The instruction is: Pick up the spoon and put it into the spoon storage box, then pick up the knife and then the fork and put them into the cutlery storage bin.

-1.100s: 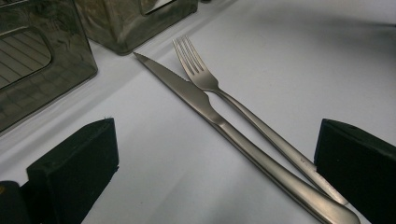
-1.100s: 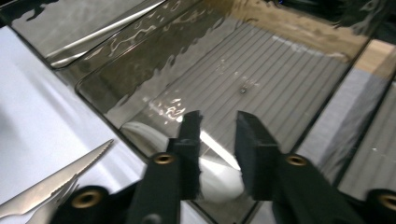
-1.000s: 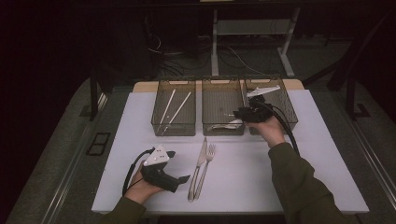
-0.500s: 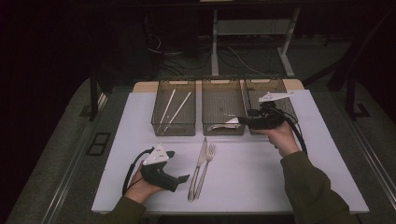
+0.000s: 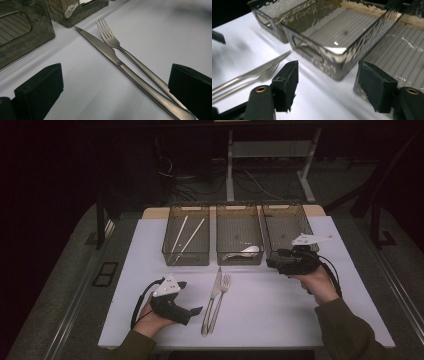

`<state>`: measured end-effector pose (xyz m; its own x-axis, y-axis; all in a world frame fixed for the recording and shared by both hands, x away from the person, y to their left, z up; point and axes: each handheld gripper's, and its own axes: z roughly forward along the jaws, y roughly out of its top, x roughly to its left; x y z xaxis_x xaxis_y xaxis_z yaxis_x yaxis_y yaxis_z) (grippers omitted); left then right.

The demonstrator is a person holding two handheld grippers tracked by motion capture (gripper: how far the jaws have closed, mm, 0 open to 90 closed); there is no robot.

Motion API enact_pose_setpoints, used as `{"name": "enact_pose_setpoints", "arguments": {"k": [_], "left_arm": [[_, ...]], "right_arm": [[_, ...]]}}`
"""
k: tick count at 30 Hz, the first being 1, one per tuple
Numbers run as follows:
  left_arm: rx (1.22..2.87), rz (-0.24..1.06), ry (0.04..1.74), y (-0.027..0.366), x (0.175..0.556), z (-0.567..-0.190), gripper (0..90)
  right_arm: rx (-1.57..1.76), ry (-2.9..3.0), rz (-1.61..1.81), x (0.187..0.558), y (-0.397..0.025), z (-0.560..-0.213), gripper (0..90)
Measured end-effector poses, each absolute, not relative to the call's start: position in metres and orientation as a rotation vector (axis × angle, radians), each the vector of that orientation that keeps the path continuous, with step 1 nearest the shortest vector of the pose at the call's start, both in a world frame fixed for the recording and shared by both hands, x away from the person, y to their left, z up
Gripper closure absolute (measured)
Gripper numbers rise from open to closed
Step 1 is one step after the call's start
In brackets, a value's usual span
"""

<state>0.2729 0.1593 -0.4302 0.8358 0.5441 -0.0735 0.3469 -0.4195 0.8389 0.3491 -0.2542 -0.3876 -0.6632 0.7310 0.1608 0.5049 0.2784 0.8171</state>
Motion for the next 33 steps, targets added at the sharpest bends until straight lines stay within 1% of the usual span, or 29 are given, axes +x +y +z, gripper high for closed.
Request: {"name": "enact_pose_setpoints", "arguments": {"k": [6,15,26,29,33], "left_arm": [[2.054,0.262,0.654,0.157,0.272,-0.429,0.0],[2.053,0.266,0.655,0.158,0.272,-0.429,0.0],[2.059,0.287,0.667,0.157,0.272,-0.427,0.0],[2.051,0.289,0.675,0.157,0.272,-0.426,4.6],[2.053,0.288,0.683,0.155,0.272,-0.426,15.0]], "right_arm": [[1.107,2.289,1.301,0.326,-0.265,-0.399,27.0],[1.110,2.270,1.318,0.301,-0.278,-0.415,20.9],[1.115,2.296,1.311,0.274,-0.290,-0.428,20.7],[1.120,2.304,1.300,0.266,-0.295,-0.431,20.7],[1.126,2.309,1.288,0.257,-0.302,-0.433,20.7]]}}
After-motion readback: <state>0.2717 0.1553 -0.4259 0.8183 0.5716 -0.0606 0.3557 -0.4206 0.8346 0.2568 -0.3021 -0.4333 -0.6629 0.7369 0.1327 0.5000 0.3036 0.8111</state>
